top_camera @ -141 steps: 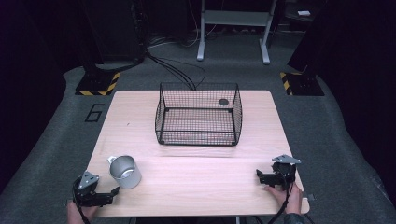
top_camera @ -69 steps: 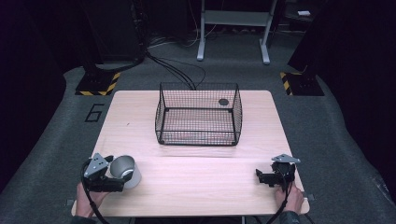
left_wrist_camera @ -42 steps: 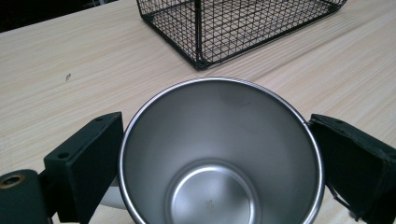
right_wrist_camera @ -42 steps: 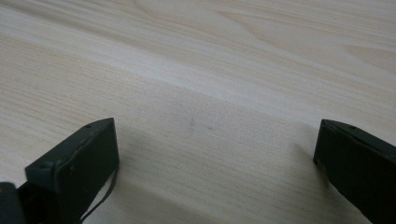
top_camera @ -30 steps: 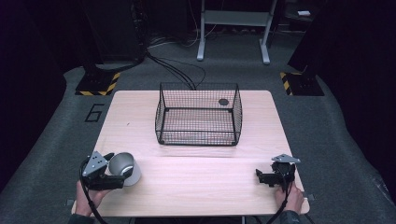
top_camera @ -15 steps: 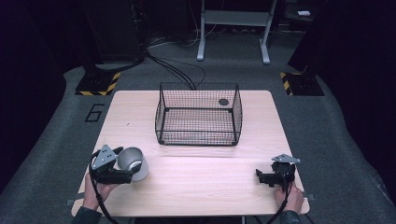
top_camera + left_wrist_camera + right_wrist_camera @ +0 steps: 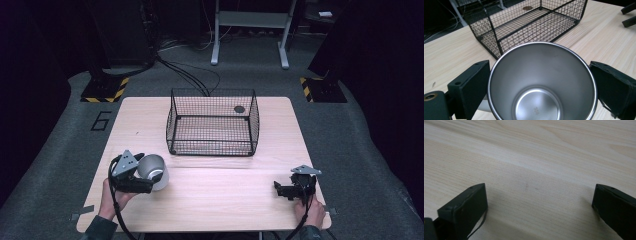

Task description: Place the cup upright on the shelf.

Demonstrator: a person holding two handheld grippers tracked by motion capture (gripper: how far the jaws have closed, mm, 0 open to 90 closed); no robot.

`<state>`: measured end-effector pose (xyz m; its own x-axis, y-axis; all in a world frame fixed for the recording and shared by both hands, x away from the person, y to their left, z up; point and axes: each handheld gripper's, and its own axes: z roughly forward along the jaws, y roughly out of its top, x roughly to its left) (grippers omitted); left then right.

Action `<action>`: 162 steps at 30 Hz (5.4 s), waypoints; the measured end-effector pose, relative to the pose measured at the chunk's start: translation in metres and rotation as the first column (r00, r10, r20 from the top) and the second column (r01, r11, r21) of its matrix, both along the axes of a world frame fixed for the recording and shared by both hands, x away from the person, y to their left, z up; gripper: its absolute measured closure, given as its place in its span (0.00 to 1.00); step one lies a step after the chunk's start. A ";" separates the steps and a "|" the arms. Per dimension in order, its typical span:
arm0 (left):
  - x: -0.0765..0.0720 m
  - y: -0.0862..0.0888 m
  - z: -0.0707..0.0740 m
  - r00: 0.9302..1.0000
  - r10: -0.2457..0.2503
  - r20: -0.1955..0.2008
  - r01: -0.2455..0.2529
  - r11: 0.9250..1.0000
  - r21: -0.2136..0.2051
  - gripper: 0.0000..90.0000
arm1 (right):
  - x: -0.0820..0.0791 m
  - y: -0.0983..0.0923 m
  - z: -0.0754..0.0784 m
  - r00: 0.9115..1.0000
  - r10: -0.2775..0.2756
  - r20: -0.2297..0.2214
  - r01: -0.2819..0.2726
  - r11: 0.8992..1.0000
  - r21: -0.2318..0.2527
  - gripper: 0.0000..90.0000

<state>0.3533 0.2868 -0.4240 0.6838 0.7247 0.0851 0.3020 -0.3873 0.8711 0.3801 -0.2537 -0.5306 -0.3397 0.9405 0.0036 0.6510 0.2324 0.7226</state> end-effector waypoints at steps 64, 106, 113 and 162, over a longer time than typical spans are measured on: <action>0.064 -0.089 0.061 0.982 -0.185 0.022 0.186 0.982 -0.030 0.07 | 0.000 0.000 0.000 1.000 0.003 -0.001 -0.003 1.000 -0.001 0.00; 0.117 -0.113 0.091 0.986 -0.154 0.057 0.156 0.987 -0.030 0.07 | 0.002 0.000 0.000 1.000 0.024 -0.004 -0.024 1.000 -0.006 0.00; 0.126 -0.117 0.095 0.986 -0.159 0.056 0.160 0.987 -0.027 0.07 | 0.002 0.000 0.000 1.000 0.024 -0.004 -0.024 1.000 -0.006 0.00; 0.213 -0.139 0.057 0.996 -0.038 -0.085 0.043 0.997 0.058 0.07 | 0.002 0.000 0.000 1.000 0.029 -0.003 -0.029 1.000 -0.008 0.00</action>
